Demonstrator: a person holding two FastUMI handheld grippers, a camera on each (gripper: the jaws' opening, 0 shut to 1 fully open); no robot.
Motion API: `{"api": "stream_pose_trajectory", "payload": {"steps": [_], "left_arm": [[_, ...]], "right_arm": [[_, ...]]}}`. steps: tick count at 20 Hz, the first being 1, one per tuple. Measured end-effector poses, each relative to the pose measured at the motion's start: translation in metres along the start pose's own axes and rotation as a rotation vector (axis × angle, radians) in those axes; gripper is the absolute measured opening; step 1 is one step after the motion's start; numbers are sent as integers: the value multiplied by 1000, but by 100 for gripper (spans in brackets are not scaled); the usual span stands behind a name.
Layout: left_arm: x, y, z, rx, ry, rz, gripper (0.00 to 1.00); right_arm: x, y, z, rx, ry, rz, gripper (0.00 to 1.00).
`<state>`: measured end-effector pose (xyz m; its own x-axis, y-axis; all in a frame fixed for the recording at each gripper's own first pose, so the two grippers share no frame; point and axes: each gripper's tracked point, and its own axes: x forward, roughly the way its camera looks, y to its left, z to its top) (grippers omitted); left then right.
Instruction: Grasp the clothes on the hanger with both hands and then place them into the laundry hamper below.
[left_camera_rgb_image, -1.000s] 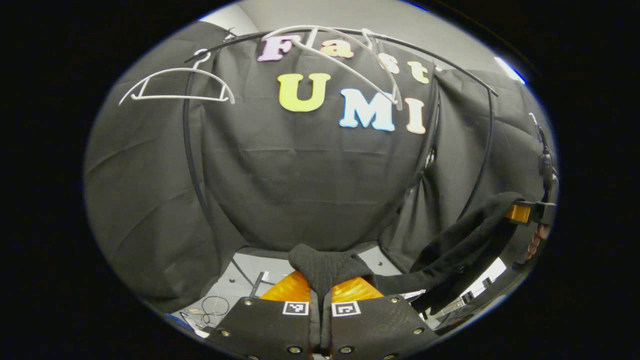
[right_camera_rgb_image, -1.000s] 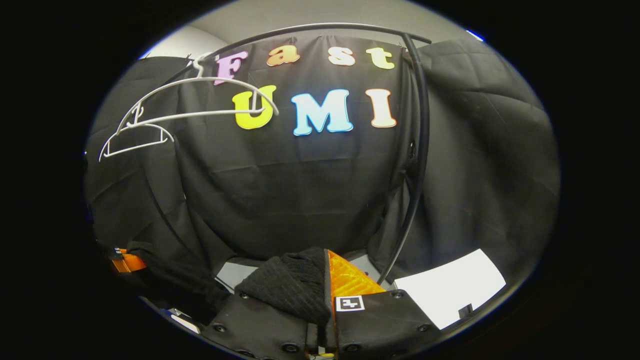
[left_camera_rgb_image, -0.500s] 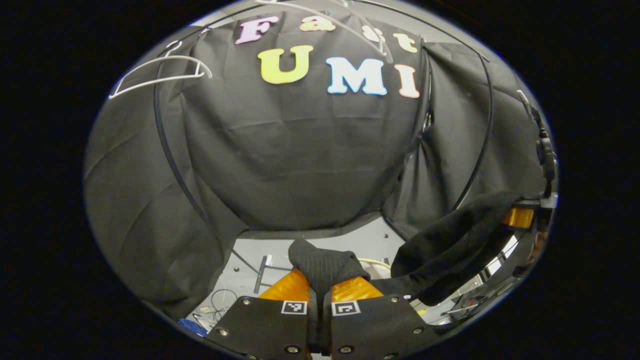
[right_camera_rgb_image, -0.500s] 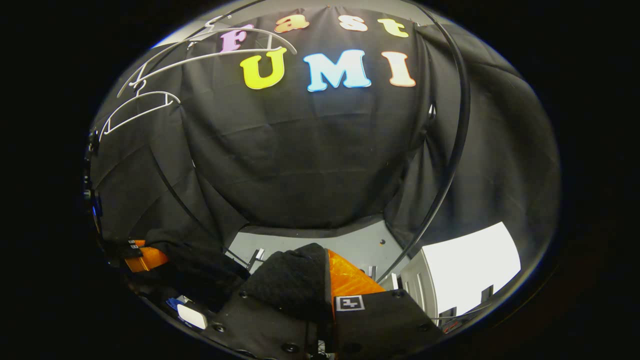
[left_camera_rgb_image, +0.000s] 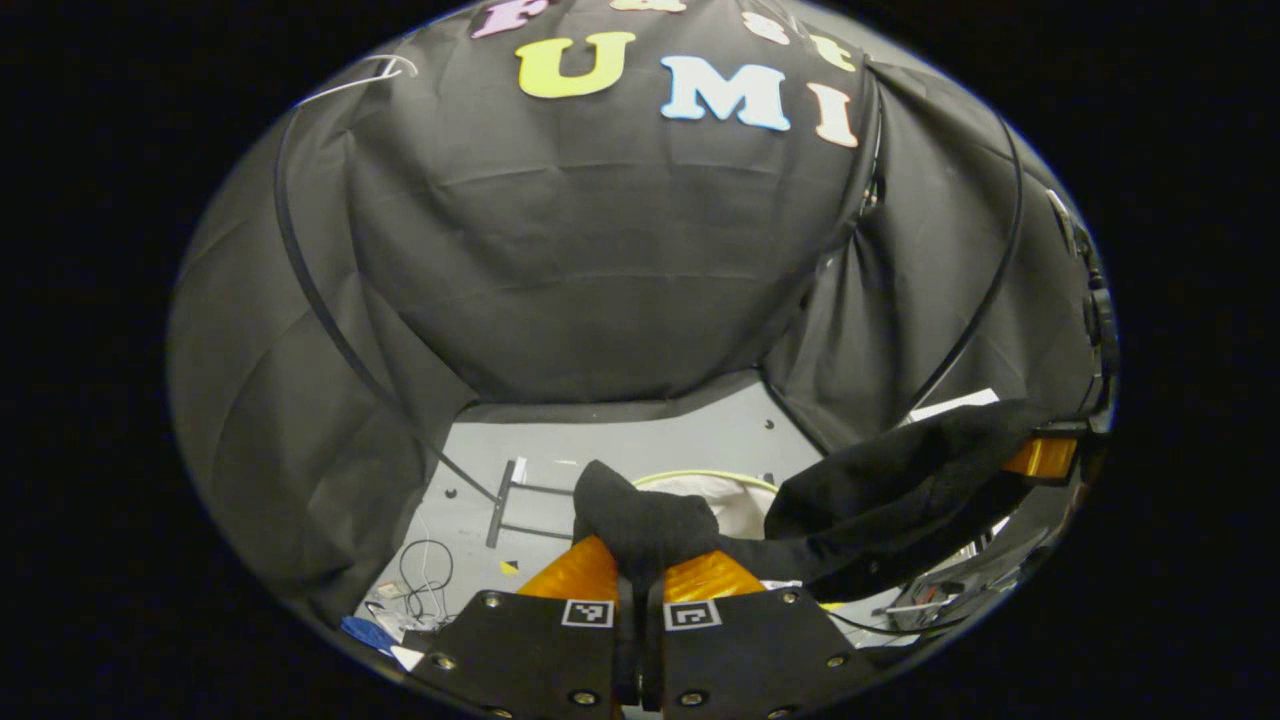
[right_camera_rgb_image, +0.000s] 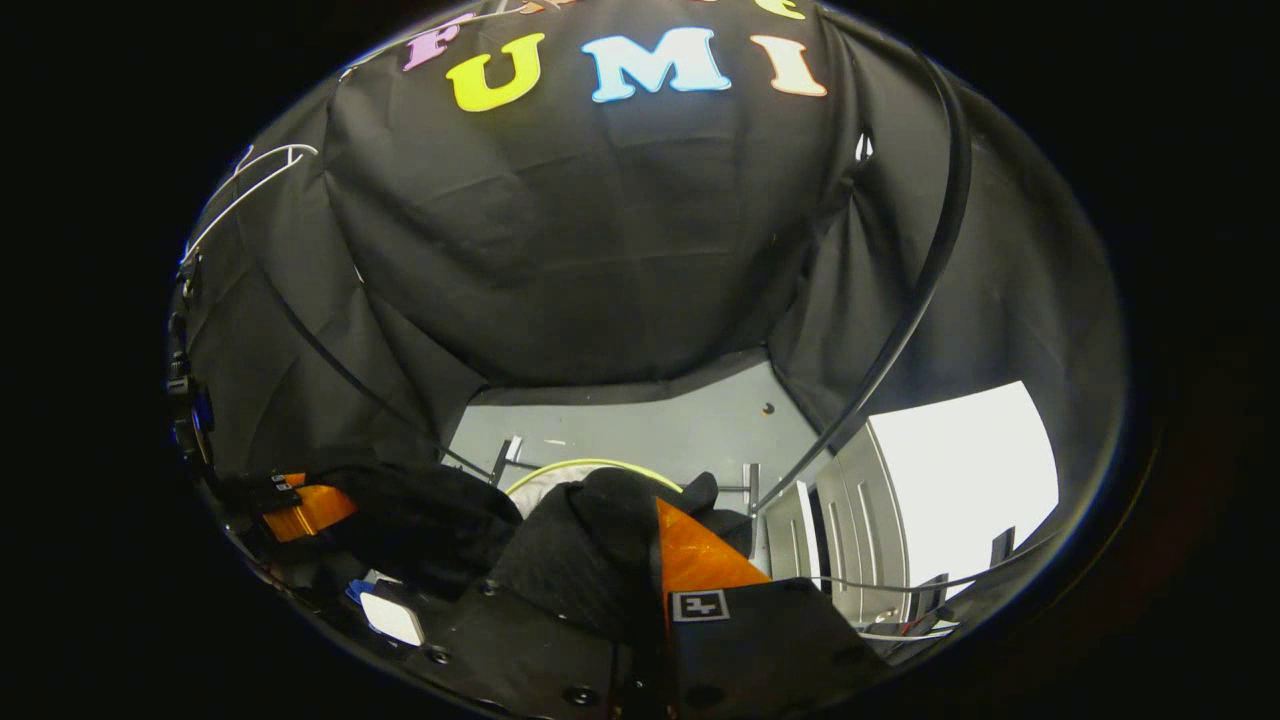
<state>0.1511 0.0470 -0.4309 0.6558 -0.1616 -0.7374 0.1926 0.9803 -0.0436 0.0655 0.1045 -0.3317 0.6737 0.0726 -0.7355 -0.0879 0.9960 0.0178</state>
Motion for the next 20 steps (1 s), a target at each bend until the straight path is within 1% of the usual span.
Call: {"api": "stream_pose_trajectory", "payload": {"steps": [3,4,5,6,7,8,10,11,13,14,16,17,18,19,20], "left_arm": [[10,-6,-3,33,24,-6,5],[12,-7,-5,42,27,-8,2],[13,-12,-4,44,35,-19,5],[16,-14,-7,46,43,-27,2],[20,-12,-10,49,53,-27,2],[23,-9,-13,48,57,-27,10],[25,-7,-15,40,52,-32,26],[20,-7,-17,37,55,-39,42],[12,-2,-24,42,67,-36,73],[9,4,-26,46,68,-22,89],[3,13,-33,37,70,-4,91],[-2,14,-35,24,68,0,92],[-8,15,-37,13,62,3,91],[-15,17,-36,5,55,8,91],[-23,18,-35,1,45,15,91]], "right_arm": [[8,-2,-10,-6,37,-7,10],[10,-1,-11,-8,45,-10,10],[13,-1,-15,-8,56,-14,11],[14,-2,-16,-6,65,-16,12],[15,0,-19,-2,75,-14,12],[16,1,-20,2,85,-8,15],[15,7,-19,7,92,17,36],[14,13,-17,12,89,41,44],[8,21,-13,13,83,68,75],[5,23,-12,9,73,69,82],[-2,22,-10,-8,51,61,100],[-8,19,-12,-20,44,48,100],[-14,16,-12,-32,34,37,93],[-19,13,-14,-43,25,30,93],[-25,8,-15,-52,14,20,98]]}}
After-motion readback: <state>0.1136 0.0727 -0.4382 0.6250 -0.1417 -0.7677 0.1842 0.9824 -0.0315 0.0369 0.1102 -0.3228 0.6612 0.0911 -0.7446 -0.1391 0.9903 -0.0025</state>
